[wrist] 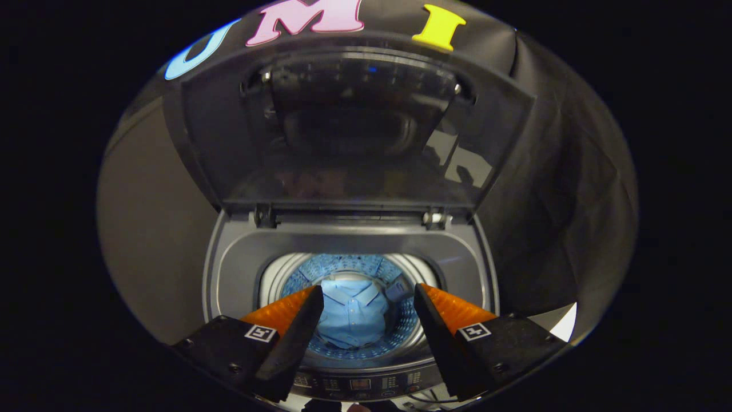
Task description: Put the clothes into the washing machine and then close the washing machine lid.
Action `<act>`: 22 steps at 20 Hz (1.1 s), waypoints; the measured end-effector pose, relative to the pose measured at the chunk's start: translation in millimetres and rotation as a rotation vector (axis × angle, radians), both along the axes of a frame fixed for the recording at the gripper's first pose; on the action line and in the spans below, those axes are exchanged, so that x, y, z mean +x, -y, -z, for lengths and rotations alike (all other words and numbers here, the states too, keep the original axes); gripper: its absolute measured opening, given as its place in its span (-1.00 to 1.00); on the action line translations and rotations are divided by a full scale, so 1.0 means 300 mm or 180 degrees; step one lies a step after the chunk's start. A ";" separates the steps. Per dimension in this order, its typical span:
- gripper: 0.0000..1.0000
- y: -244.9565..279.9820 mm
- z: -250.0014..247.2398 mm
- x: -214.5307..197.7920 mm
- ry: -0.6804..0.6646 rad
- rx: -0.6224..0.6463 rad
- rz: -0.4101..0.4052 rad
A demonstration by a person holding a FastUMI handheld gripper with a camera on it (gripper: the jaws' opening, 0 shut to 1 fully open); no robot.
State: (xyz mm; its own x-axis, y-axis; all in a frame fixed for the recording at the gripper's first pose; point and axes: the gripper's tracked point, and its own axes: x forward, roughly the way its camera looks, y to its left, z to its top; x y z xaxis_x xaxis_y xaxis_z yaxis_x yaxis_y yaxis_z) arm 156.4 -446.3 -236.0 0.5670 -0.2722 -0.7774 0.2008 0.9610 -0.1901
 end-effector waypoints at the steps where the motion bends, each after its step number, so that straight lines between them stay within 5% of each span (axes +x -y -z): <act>1: 0.98 -0.005 -0.047 0.018 0.0083 -0.0014 -0.0014; 15: 0.98 -0.027 -0.652 0.372 0.1104 -0.0014 0.0003; 22: 0.97 -0.033 -0.631 0.562 0.0984 0.0057 -0.0100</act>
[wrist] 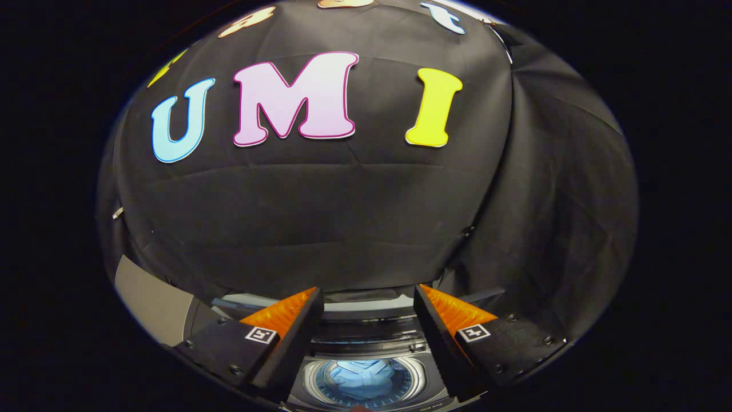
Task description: Put the clothes into the washing machine and then close the washing machine lid.
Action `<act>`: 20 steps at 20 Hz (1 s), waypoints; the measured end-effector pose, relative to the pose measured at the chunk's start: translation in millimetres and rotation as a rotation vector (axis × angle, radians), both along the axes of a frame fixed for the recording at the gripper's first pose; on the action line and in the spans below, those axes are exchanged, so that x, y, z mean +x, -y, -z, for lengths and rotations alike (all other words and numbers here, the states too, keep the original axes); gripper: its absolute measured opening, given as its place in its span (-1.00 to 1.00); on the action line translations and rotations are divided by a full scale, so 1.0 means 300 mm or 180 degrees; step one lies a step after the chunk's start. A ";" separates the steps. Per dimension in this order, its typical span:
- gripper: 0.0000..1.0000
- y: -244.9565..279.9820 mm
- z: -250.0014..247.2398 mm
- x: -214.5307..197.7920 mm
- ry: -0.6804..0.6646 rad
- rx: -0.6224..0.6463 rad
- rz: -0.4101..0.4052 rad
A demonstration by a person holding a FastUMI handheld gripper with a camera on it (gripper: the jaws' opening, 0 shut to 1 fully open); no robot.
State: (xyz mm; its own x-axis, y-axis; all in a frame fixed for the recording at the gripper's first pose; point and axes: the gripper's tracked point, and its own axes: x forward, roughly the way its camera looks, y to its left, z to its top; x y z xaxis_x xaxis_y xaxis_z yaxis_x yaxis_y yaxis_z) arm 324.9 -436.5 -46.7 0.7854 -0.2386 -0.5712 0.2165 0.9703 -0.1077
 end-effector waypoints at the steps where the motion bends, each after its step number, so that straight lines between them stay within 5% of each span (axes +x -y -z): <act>1: 0.97 -0.001 0.027 0.012 -0.0074 0.0022 -0.0006; 15: 0.98 0.004 0.068 -0.016 -0.0088 0.0072 0.0046; 20: 0.98 -0.009 0.058 -0.158 -0.0033 0.0042 0.0061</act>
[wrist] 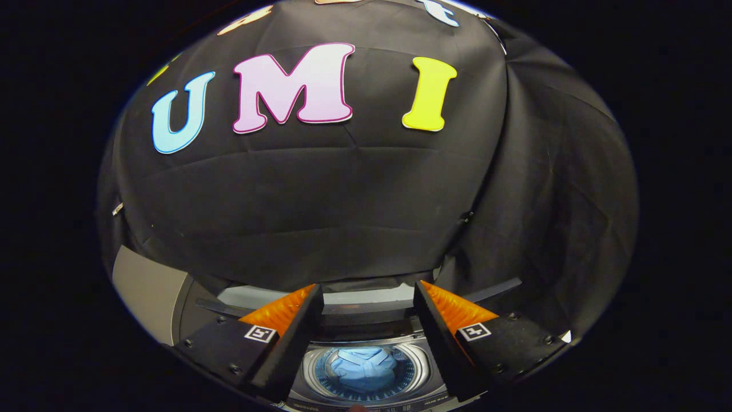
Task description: Put the clothes into the washing machine and then close the washing machine lid.
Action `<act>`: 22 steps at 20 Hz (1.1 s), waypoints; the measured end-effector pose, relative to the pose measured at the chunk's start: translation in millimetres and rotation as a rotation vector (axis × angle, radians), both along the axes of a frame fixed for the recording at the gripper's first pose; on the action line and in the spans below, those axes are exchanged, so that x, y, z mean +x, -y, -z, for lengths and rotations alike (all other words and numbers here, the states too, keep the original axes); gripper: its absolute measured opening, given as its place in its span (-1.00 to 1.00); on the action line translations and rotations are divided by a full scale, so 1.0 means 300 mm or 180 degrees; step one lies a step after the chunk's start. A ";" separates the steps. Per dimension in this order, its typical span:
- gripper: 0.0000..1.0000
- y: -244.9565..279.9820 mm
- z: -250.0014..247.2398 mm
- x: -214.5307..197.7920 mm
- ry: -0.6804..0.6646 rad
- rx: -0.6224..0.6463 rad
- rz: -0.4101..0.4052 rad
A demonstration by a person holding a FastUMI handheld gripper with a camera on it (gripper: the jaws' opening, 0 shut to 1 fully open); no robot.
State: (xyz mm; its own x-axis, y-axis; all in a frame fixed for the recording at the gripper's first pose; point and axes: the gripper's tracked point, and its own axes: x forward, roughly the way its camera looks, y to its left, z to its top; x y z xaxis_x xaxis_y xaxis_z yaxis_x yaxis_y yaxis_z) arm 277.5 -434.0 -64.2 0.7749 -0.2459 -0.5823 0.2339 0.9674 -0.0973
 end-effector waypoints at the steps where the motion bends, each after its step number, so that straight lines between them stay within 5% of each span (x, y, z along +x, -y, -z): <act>1: 0.99 -0.004 -0.002 -0.019 0.0022 -0.0005 0.0002; 18: 0.98 -0.010 0.029 -0.147 0.0067 -0.0013 0.0030; 22: 0.97 -0.019 0.128 -0.186 -0.0188 0.0005 0.0000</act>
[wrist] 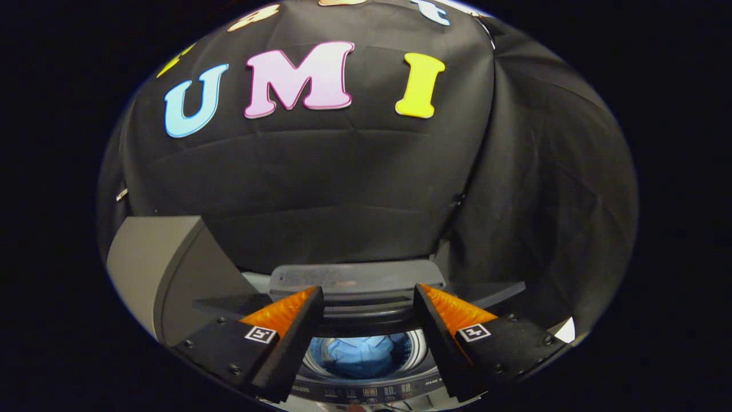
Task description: Put the clothes into the washing machine and then close the washing machine lid.
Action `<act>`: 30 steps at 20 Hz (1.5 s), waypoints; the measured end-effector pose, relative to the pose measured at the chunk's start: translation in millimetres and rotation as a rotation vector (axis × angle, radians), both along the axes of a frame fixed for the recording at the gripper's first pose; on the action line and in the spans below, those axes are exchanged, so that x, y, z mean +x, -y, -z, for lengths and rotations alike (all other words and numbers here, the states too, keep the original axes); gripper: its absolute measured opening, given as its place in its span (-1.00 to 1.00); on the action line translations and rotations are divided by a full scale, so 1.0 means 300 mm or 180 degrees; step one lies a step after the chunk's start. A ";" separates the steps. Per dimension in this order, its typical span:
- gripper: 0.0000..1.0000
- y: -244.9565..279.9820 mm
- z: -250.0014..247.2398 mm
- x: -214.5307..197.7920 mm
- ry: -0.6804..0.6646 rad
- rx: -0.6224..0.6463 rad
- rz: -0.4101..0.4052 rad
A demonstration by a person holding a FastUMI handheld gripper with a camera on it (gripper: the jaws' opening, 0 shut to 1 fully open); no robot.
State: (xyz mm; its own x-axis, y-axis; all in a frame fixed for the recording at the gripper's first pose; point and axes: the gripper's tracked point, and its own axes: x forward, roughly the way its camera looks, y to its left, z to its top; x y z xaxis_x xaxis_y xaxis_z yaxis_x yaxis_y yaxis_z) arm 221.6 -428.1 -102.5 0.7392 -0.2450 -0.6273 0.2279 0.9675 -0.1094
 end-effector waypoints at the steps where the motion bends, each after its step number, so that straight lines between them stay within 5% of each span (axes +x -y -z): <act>1: 0.97 0.004 0.049 -0.025 -0.0112 -0.0024 -0.0003; 9: 0.96 0.009 0.332 -0.217 -0.0596 0.0159 0.0112; 16: 0.96 0.009 0.325 -0.216 -0.0545 0.0196 0.0111; 30: 0.96 -0.118 -0.313 -0.165 0.1461 0.0117 -0.0331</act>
State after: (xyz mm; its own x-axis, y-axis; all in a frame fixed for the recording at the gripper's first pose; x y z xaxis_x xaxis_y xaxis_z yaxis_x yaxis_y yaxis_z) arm 172.1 -392.6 -8.6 0.9616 -0.1388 -0.2367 0.1464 0.9891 0.0148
